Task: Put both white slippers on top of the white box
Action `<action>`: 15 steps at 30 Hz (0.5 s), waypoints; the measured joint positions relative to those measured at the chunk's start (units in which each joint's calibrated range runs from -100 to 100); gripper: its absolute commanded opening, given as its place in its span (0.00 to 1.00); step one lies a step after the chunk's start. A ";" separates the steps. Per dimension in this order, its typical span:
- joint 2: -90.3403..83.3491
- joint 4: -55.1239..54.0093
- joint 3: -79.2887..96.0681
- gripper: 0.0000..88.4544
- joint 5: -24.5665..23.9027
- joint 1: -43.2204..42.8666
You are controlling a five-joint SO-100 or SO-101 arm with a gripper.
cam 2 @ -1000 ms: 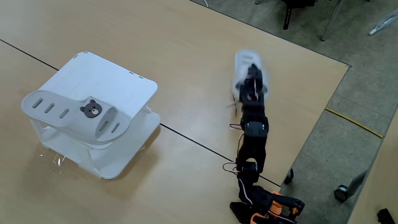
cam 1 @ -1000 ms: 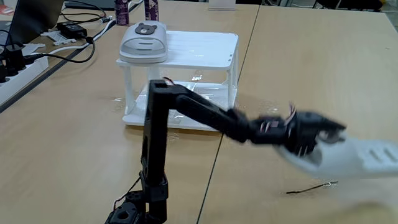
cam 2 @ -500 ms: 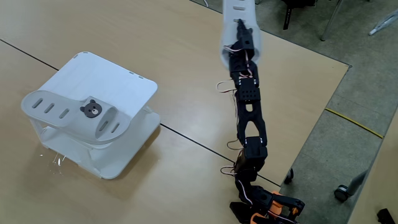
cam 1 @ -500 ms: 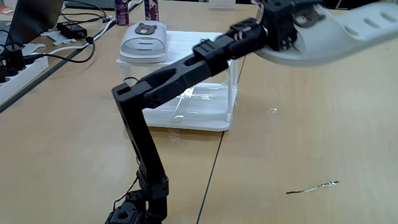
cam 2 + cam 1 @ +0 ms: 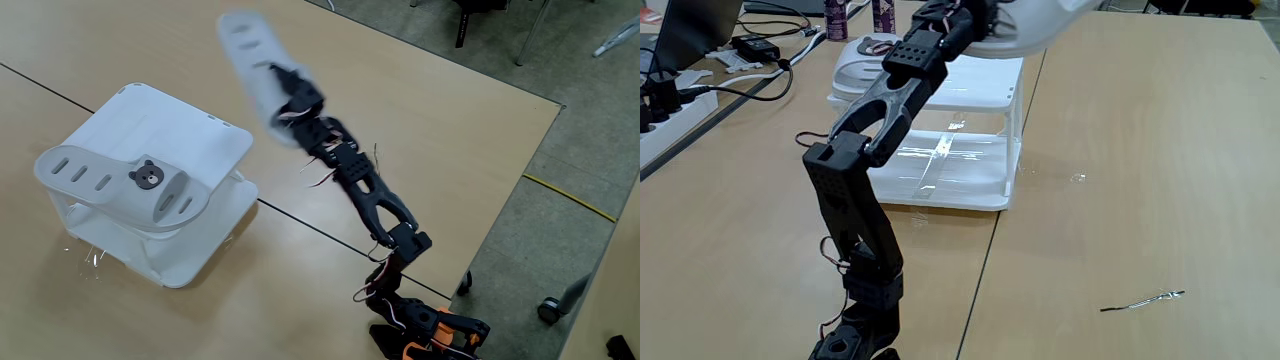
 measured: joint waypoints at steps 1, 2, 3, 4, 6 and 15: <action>0.91 0.00 0.00 0.01 0.00 -2.02; 1.73 0.00 0.00 0.01 0.00 -3.97; 2.47 0.00 0.00 0.01 0.00 -5.54; 3.30 0.00 0.00 0.01 0.00 -6.82; 5.28 0.00 0.00 0.01 0.00 -8.84; 20.12 0.00 -10.60 0.01 0.00 -14.98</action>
